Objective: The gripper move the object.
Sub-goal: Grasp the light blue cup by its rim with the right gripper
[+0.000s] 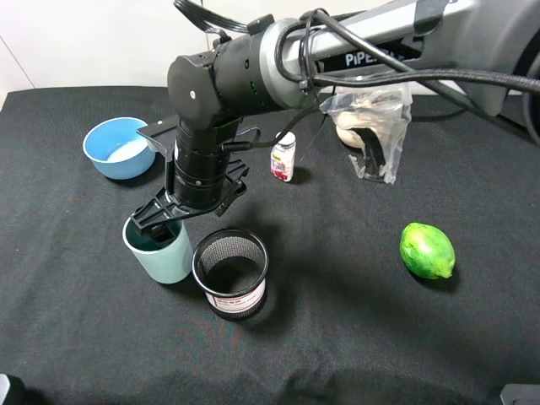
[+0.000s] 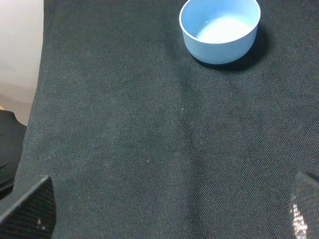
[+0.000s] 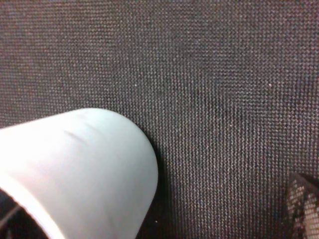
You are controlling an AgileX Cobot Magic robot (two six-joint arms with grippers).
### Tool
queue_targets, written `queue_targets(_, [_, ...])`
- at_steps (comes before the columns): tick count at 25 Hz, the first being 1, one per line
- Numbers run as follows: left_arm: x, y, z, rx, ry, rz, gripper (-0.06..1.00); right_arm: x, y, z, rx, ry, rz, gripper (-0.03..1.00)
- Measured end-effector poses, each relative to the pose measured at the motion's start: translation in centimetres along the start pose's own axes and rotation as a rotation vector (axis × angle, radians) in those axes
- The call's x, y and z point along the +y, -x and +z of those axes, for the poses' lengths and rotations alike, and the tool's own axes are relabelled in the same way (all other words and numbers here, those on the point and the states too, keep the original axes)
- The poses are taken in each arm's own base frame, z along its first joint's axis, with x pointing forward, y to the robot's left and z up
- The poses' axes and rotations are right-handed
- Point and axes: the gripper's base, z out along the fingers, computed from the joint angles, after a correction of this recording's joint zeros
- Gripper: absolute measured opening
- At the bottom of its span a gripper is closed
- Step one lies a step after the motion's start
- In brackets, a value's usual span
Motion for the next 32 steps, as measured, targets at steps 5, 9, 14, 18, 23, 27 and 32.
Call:
queue_targets(5, [0.0,0.0,0.0,0.0,0.0,0.0,0.99,-0.02,0.0,0.0,0.0,-0.002,0.007,0.66])
queue_targets(9, [0.0,0.0,0.0,0.0,0.0,0.0,0.99,-0.02,0.0,0.0,0.0,-0.002,0.007,0.5])
queue_targets(14, [0.0,0.0,0.0,0.0,0.0,0.0,0.99,-0.02,0.0,0.0,0.0,-0.002,0.007,0.27])
queue_targets(18, [0.0,0.0,0.0,0.0,0.0,0.0,0.99,-0.02,0.0,0.0,0.0,-0.002,0.01,0.16])
queue_targets(23, [0.0,0.0,0.0,0.0,0.0,0.0,0.99,0.17,0.0,-0.01,0.0,0.001,0.013,0.03])
queue_targets(27, [0.0,0.0,0.0,0.0,0.0,0.0,0.99,0.2,-0.01,0.0,0.0,0.0,0.012,0.03])
queue_targets(32, [0.0,0.0,0.0,0.0,0.0,0.0,0.99,0.2,-0.01,0.0,0.0,-0.001,0.014,0.03])
